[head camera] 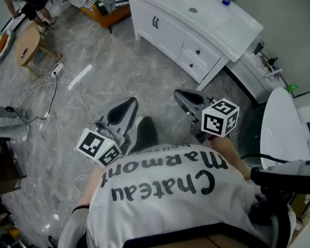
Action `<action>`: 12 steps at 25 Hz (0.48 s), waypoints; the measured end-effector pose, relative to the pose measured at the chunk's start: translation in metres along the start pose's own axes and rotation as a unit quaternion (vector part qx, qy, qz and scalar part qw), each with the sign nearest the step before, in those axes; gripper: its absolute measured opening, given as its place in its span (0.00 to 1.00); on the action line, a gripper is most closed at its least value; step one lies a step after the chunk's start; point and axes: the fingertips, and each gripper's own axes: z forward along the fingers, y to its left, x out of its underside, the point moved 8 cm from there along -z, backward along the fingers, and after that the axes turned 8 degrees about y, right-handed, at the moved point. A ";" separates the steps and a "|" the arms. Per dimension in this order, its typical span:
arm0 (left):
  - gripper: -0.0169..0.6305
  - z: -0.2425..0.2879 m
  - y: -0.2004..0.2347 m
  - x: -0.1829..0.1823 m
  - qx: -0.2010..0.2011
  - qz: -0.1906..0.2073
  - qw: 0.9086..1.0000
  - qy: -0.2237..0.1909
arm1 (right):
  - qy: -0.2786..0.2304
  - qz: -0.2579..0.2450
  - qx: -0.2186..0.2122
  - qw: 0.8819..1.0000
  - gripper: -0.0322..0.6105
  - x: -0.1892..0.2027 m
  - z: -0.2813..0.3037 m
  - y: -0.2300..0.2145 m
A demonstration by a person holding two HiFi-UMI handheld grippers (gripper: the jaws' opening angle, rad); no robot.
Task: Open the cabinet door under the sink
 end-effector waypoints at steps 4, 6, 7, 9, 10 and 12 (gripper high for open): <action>0.04 0.029 0.035 -0.009 0.015 0.006 1.000 0.004 | 0.006 0.011 0.011 1.000 0.07 -0.013 0.025 -0.024; 0.04 0.042 0.057 -0.020 0.021 0.005 1.000 0.005 | 0.009 0.011 0.013 1.000 0.07 -0.026 0.042 -0.034; 0.04 0.049 0.068 -0.026 0.025 0.006 1.000 0.006 | 0.008 0.011 0.013 1.000 0.07 -0.035 0.050 -0.040; 0.04 0.062 0.091 -0.038 0.030 0.014 0.999 0.008 | 0.001 0.010 0.016 1.000 0.07 -0.053 0.066 -0.051; 0.04 0.068 0.104 -0.044 0.031 0.017 0.999 0.008 | -0.005 0.011 0.017 1.000 0.07 -0.062 0.074 -0.057; 0.04 0.081 0.129 -0.056 0.034 0.016 0.999 0.001 | -0.012 0.010 0.020 1.000 0.07 -0.080 0.090 -0.068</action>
